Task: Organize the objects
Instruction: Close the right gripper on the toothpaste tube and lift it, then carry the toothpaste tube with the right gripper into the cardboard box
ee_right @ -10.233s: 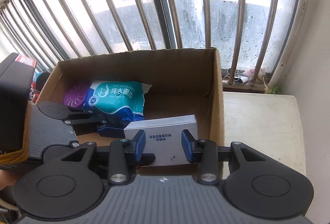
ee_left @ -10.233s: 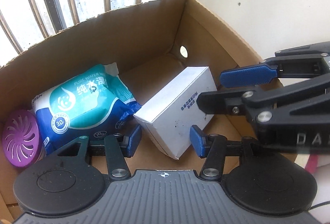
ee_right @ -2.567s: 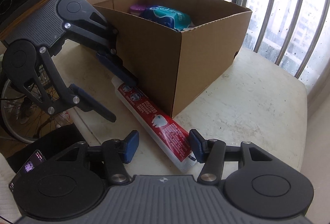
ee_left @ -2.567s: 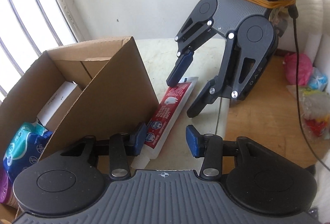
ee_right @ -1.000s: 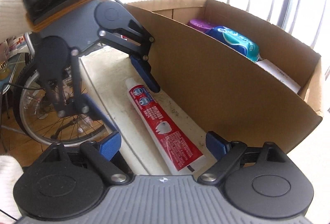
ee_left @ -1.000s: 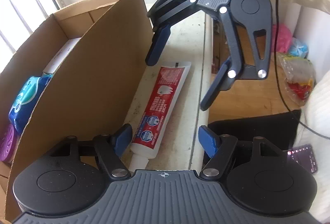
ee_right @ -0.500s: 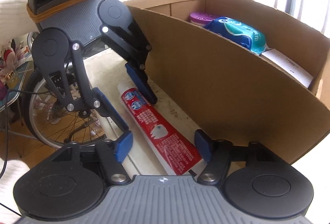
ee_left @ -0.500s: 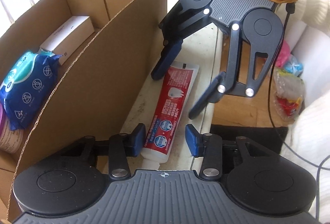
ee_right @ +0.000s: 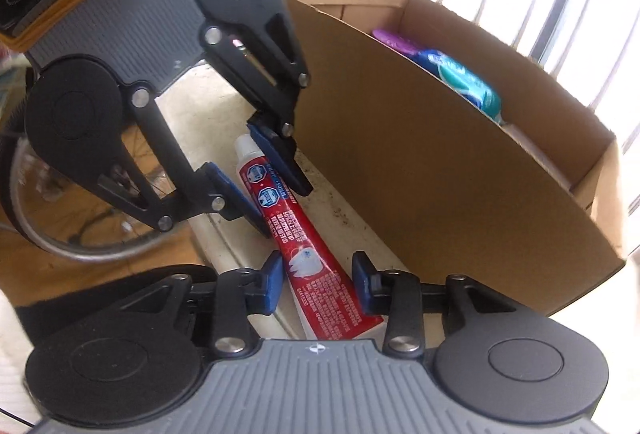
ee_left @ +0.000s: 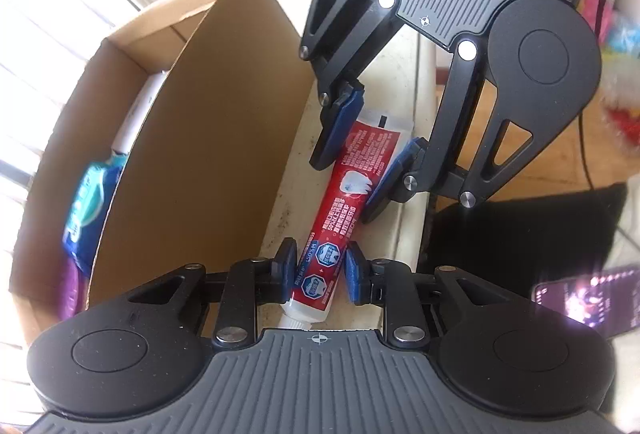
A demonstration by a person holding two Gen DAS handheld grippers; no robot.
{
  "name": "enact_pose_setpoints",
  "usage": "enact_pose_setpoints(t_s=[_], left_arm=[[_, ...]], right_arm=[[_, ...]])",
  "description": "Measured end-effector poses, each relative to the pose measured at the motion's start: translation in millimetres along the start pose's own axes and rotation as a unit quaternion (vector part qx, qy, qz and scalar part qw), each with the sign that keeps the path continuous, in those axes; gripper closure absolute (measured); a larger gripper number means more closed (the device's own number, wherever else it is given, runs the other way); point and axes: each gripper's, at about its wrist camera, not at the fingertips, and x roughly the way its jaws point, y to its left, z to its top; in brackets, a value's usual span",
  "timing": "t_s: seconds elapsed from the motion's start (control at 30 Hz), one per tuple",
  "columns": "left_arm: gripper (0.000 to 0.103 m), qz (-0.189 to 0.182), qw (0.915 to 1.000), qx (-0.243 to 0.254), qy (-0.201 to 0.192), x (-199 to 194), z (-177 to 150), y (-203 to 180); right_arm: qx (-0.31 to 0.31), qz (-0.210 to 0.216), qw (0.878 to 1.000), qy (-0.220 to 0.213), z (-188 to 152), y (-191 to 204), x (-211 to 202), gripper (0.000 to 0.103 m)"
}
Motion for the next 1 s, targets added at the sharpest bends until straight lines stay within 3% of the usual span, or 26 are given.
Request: enact_pose_setpoints(t_s=[0.3, 0.53, 0.73, 1.0], left_arm=[[0.081, 0.047, 0.9980, 0.043, 0.005, -23, -3, -33], [0.081, 0.084, 0.9950, 0.052, -0.012, -65, 3, -39], [0.080, 0.120, 0.9916, 0.041, -0.026, -102, 9, -26], [0.080, 0.152, 0.9867, 0.042, -0.039, -112, 28, 20]], right_arm=[[-0.022, -0.017, 0.999, -0.035, -8, 20, -22, 0.068], [-0.049, -0.039, 0.996, -0.066, 5, 27, -63, 0.068], [-0.089, -0.070, 0.989, -0.093, 32, 24, -91, 0.068], [-0.091, -0.104, 0.984, -0.111, 70, -10, -93, 0.068]])
